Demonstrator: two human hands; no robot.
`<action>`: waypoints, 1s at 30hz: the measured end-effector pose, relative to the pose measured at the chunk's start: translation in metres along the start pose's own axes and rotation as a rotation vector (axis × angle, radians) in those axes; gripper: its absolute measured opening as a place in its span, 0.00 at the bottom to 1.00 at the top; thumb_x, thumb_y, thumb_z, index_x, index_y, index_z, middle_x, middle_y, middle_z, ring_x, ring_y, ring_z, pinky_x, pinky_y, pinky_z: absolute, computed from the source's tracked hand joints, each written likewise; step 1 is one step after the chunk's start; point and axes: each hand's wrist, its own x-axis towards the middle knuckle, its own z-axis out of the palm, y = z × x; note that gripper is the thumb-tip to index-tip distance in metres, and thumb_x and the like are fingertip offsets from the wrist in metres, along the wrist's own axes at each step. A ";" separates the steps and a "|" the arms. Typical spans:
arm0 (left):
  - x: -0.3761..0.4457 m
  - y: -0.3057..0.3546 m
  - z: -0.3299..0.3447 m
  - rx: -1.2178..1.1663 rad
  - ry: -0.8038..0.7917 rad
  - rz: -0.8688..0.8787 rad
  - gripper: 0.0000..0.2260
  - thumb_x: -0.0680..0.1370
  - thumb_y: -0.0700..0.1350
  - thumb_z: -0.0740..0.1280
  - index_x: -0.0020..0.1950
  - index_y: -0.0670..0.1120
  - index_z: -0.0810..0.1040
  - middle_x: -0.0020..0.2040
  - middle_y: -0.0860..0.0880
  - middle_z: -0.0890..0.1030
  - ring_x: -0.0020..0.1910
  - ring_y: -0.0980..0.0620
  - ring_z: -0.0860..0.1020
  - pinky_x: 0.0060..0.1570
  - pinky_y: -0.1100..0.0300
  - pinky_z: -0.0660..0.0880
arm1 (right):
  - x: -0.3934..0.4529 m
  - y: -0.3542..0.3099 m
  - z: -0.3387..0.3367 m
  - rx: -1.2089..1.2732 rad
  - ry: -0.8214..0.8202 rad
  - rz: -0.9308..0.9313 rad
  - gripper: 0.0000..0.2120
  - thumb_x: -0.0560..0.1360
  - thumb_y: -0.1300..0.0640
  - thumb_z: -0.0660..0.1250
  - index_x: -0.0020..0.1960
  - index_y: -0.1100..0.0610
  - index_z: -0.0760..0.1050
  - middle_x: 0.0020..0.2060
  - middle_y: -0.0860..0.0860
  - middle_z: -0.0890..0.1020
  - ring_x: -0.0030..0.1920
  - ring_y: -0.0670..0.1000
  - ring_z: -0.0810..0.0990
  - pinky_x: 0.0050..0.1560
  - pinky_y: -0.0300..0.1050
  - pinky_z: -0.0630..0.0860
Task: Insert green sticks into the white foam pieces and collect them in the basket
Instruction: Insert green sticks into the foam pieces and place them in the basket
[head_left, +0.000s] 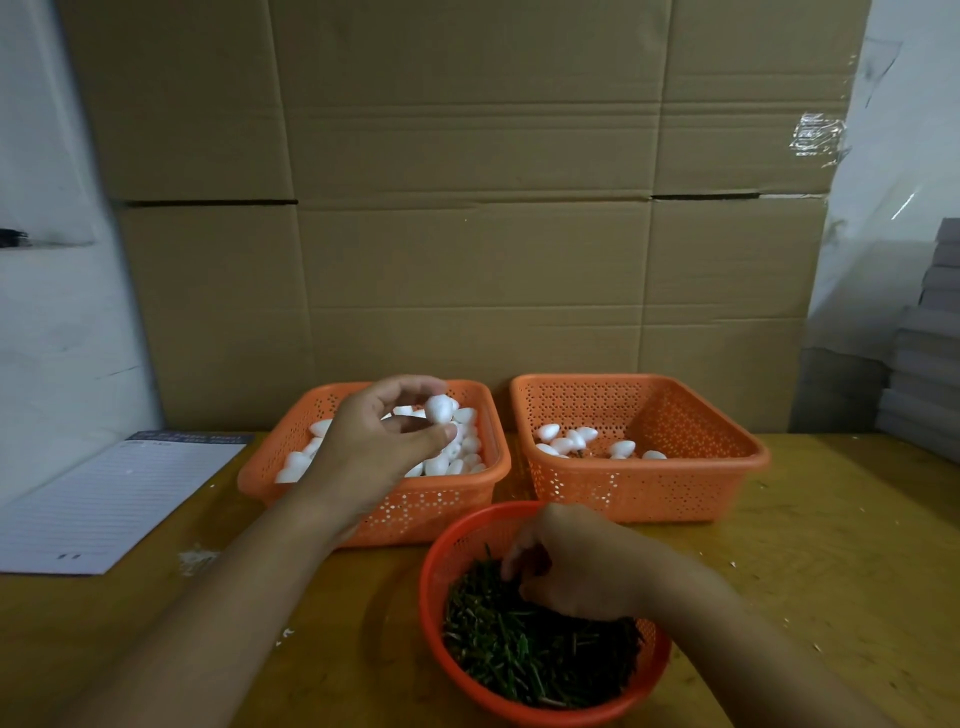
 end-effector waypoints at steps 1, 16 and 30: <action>0.000 0.000 0.001 0.002 0.007 -0.003 0.12 0.75 0.39 0.75 0.52 0.56 0.84 0.52 0.54 0.85 0.46 0.54 0.85 0.44 0.64 0.79 | 0.000 -0.001 0.000 -0.006 0.009 -0.011 0.14 0.74 0.62 0.67 0.55 0.50 0.84 0.51 0.45 0.85 0.51 0.42 0.81 0.49 0.31 0.75; -0.003 0.010 0.003 -0.113 -0.041 -0.078 0.10 0.81 0.51 0.65 0.45 0.51 0.84 0.42 0.48 0.85 0.39 0.53 0.82 0.39 0.61 0.79 | -0.002 -0.006 0.001 -0.066 0.029 -0.045 0.12 0.76 0.61 0.66 0.55 0.52 0.84 0.52 0.47 0.86 0.52 0.45 0.82 0.54 0.37 0.77; -0.006 0.012 0.003 -0.143 -0.063 -0.070 0.17 0.65 0.47 0.79 0.53 0.53 0.84 0.50 0.52 0.85 0.49 0.51 0.84 0.46 0.61 0.80 | -0.001 -0.004 0.000 -0.059 -0.007 -0.005 0.13 0.75 0.58 0.69 0.58 0.50 0.82 0.54 0.47 0.84 0.55 0.46 0.81 0.57 0.44 0.79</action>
